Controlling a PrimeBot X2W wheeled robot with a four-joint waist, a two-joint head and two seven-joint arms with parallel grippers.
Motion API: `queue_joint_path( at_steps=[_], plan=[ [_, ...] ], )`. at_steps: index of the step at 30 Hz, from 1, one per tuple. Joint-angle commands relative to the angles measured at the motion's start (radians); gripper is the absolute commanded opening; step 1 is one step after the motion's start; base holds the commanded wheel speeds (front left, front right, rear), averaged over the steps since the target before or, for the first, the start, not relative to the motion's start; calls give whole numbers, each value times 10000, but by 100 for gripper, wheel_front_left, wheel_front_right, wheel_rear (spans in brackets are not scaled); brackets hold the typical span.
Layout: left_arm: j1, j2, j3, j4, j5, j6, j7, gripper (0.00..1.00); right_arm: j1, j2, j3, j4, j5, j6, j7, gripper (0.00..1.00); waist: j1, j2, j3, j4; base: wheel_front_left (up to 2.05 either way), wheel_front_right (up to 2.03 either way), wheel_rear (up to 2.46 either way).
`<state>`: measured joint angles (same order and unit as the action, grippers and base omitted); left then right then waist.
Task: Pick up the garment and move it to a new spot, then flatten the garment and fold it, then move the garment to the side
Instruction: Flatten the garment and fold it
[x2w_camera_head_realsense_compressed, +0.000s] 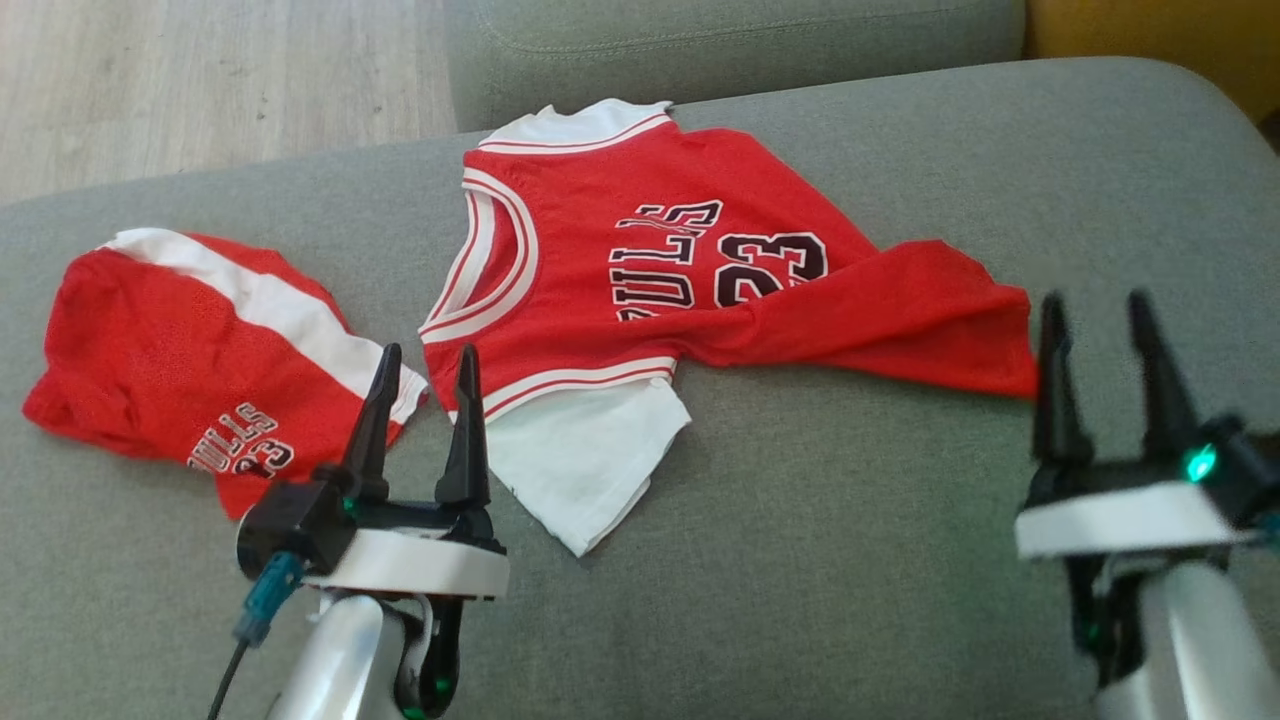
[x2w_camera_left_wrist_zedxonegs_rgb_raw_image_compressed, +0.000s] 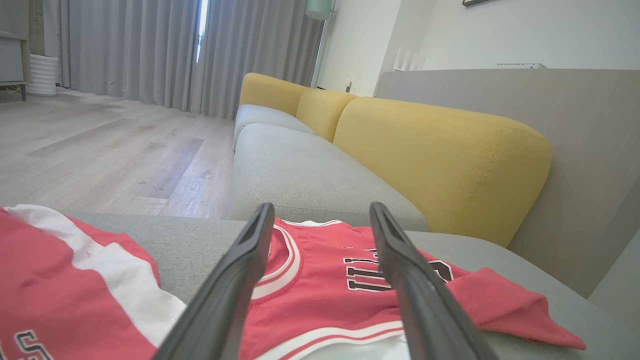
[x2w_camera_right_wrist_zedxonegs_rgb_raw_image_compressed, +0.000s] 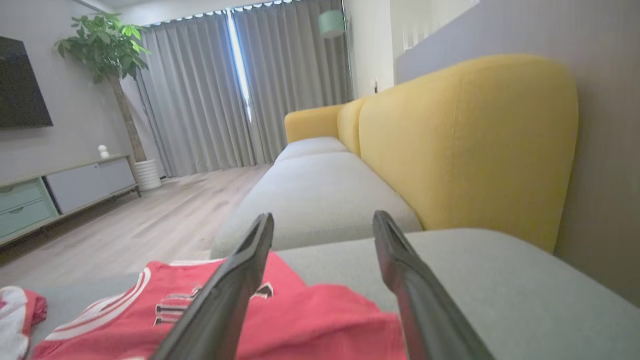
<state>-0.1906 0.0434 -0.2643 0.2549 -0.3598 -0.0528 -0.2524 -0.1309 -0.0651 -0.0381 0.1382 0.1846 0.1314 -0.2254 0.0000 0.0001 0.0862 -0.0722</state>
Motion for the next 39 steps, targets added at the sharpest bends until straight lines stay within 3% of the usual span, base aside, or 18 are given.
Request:
queue_joint_path(
  at_steps=[1,9,15,29,39],
  plan=[
    [-148,68,271,-330,49,-24,-93,100,142,83,322,-186,-81,-7,-183,100,0,-1,29,-29,0,0,0],
    [-184,68,212,-339,72,-74,-93,100,76,144,323,129,16,-7,-338,100,0,-1,228,-4,0,0,0],
    [-368,68,55,-288,63,-115,-93,100,-737,146,-464,901,-380,-7,143,100,0,-1,562,234,0,0,0],
    [-831,68,-354,-111,37,-186,-93,100,-3933,148,-3420,4998,-599,-7,2781,100,0,-1,1486,950,0,0,0],
    [-972,68,-494,-27,-4,-161,-93,100,-5117,148,-3870,7024,-771,-7,2649,100,0,-1,1636,1191,0,0,0]
  ],
)
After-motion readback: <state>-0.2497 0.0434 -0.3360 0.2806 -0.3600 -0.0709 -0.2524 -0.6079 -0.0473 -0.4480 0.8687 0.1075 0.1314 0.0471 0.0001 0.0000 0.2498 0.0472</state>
